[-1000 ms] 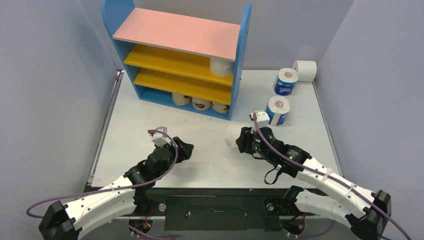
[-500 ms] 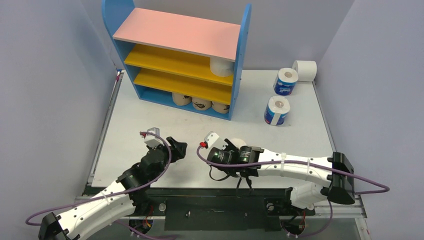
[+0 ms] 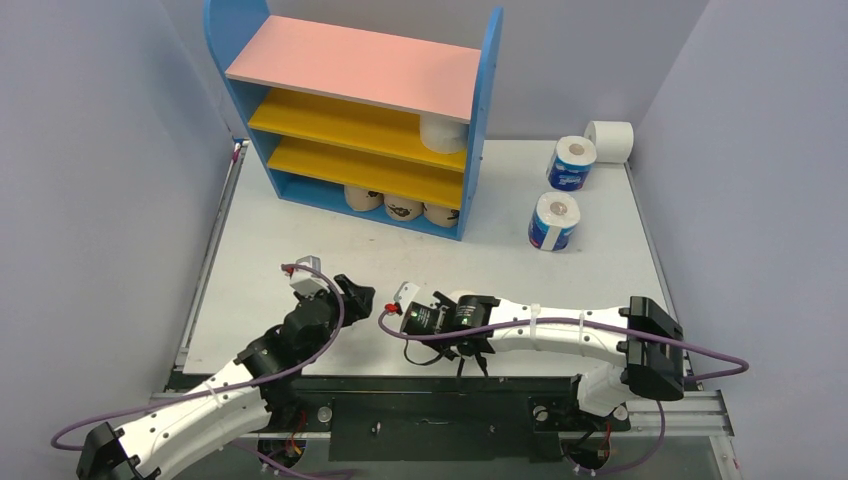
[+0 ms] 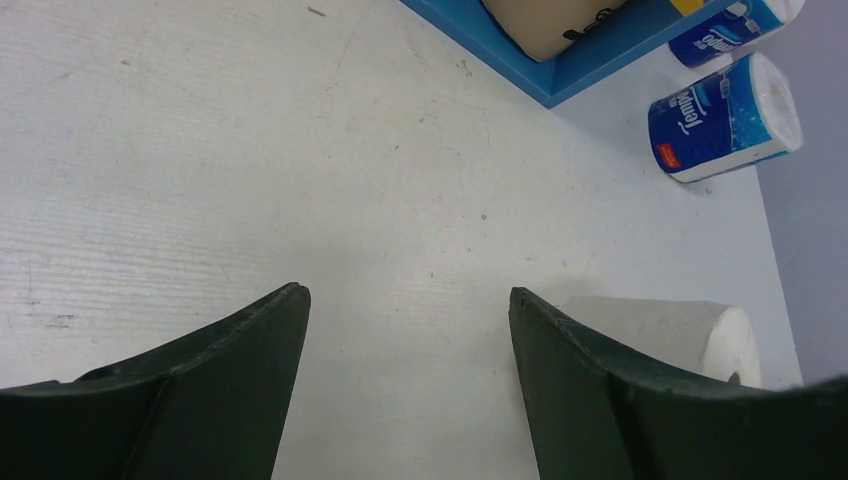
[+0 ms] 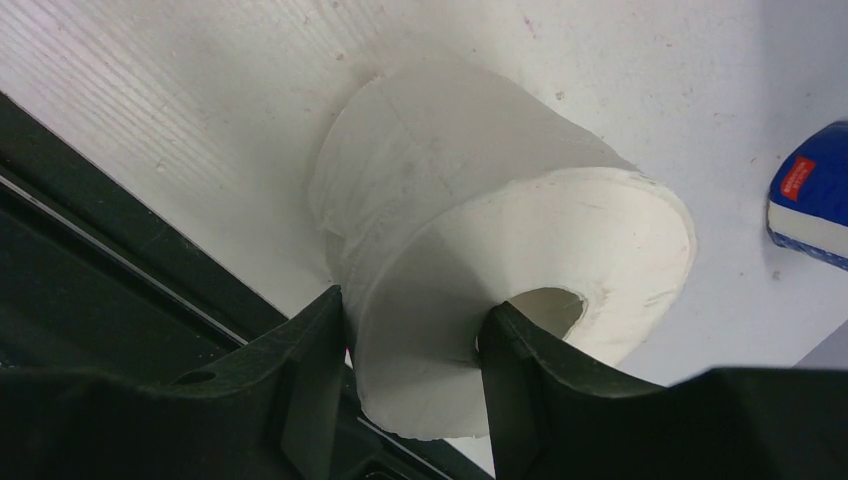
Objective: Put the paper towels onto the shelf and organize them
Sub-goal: Place the paper towel at the center of the board.
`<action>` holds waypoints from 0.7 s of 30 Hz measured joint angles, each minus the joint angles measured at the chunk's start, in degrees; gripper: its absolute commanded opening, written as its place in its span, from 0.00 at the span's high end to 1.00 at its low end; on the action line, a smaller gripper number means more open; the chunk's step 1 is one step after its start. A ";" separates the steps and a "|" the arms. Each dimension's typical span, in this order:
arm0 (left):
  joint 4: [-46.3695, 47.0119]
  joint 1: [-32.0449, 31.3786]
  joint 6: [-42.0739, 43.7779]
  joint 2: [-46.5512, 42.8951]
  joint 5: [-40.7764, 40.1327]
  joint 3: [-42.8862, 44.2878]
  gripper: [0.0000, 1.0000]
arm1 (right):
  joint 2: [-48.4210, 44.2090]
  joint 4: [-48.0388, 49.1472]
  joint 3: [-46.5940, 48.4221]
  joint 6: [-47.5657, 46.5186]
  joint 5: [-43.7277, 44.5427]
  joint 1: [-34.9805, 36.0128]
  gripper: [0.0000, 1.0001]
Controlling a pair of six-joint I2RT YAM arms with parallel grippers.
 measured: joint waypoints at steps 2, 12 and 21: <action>0.20 0.00 -0.02 0.31 0.24 -0.39 0.29 | 0.04 0.42 -0.04 -0.15 -0.85 0.00 0.56; 0.31 0.00 -0.07 1.53 0.79 -0.72 0.28 | 0.59 1.51 -0.04 -0.55 -1.90 0.00 0.25; 0.26 0.11 -0.26 3.13 0.48 -0.68 0.03 | -5.81 0.02 1.77 0.28 -1.11 0.00 0.14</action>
